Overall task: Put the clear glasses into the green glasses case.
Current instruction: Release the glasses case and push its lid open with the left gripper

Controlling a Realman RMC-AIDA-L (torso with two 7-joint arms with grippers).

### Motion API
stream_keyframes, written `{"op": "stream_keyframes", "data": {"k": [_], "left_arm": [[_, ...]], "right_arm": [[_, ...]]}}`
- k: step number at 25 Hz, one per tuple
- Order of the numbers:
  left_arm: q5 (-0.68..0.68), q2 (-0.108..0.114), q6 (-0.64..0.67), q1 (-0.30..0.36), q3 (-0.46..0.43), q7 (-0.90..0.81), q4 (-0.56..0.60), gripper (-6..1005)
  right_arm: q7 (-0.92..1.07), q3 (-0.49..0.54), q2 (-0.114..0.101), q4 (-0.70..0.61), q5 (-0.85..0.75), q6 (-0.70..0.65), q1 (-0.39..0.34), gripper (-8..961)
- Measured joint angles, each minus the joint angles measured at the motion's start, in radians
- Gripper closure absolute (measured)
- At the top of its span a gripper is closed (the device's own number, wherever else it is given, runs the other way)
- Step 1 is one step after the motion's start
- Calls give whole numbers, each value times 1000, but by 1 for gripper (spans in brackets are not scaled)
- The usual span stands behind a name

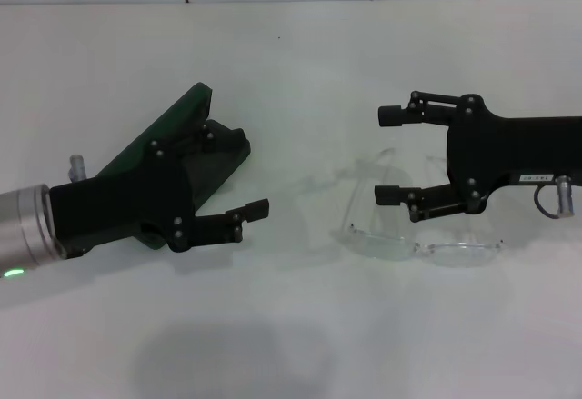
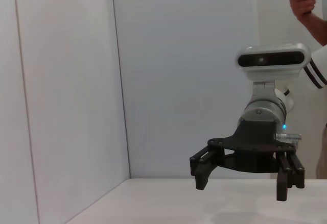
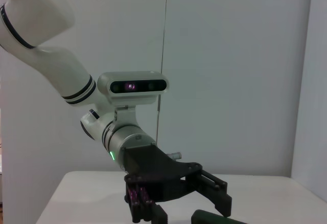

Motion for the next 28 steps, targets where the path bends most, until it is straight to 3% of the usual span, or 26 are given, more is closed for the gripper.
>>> {"op": "stream_keyframes", "data": {"k": [9,13,17,19,23,28], "left_arm": [[-5,-9,-6,13,-2,19,0,151],[-85,-11,-13,9,-6,-25,-26,151],[-166,-14,-57,-46,1,-222,-153,151],[-134,-23,-109,-94,2,-332,-237,151],[-12,-68,-195,-176,3,-479,-402,152],[51,-72,-224,-205,3,-546,-441,163]], "right_arm": [[-4,-6,3,-4,0,-1,-7,69],[-5,-6,-3,-2,-6,3,-7,69],[-6,-5,-5,1,-11,4,-7,68],[-6,-5,-5,3,-17,6,-7,68],[-6,-5,-4,2,-21,8,-17,68],[-6,-7,-1,-5,-22,14,-20,69]]}}
